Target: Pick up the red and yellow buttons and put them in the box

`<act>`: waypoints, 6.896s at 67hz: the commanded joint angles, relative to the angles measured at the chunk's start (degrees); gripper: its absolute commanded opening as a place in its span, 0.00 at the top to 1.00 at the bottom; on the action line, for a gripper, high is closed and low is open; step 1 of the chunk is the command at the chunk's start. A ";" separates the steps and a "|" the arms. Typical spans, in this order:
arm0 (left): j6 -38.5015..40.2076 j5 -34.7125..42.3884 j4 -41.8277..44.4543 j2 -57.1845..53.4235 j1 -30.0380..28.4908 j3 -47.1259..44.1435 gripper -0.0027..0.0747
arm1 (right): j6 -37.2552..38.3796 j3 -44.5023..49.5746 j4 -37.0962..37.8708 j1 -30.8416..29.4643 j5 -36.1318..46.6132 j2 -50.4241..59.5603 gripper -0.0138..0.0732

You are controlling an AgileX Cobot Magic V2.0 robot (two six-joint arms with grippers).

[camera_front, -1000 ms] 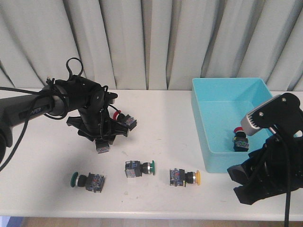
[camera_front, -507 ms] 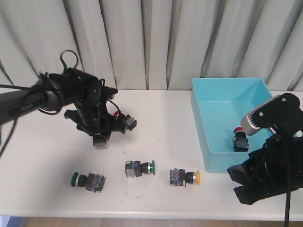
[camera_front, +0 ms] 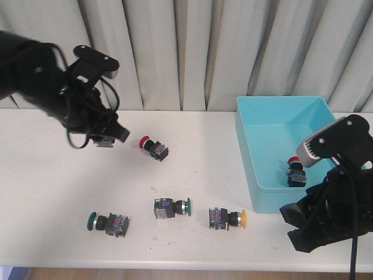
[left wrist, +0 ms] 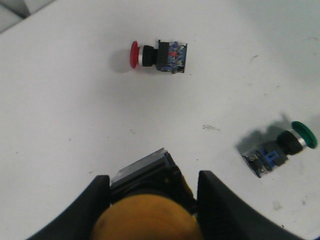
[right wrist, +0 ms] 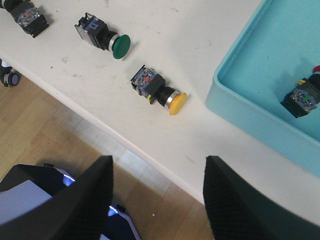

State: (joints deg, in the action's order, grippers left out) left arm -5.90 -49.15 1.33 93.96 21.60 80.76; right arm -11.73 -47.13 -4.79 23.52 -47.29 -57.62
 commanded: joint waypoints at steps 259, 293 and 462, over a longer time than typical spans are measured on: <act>-88.69 4.40 -61.10 -7.91 0.19 -21.88 0.24 | 4.50 -36.62 3.98 -21.23 3.80 -49.65 0.56; -88.69 4.10 -61.16 -7.91 0.19 -21.88 0.24 | 4.50 -43.70 3.84 -21.23 2.64 -64.10 0.50; 16.24 28.03 7.35 -37.72 -9.12 -42.96 0.98 | 5.87 10.61 4.08 -21.12 0.77 19.40 0.85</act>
State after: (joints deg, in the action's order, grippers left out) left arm 9.87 -24.14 8.53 57.16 12.60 36.49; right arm -6.04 -35.08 -0.90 2.45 -48.99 -38.29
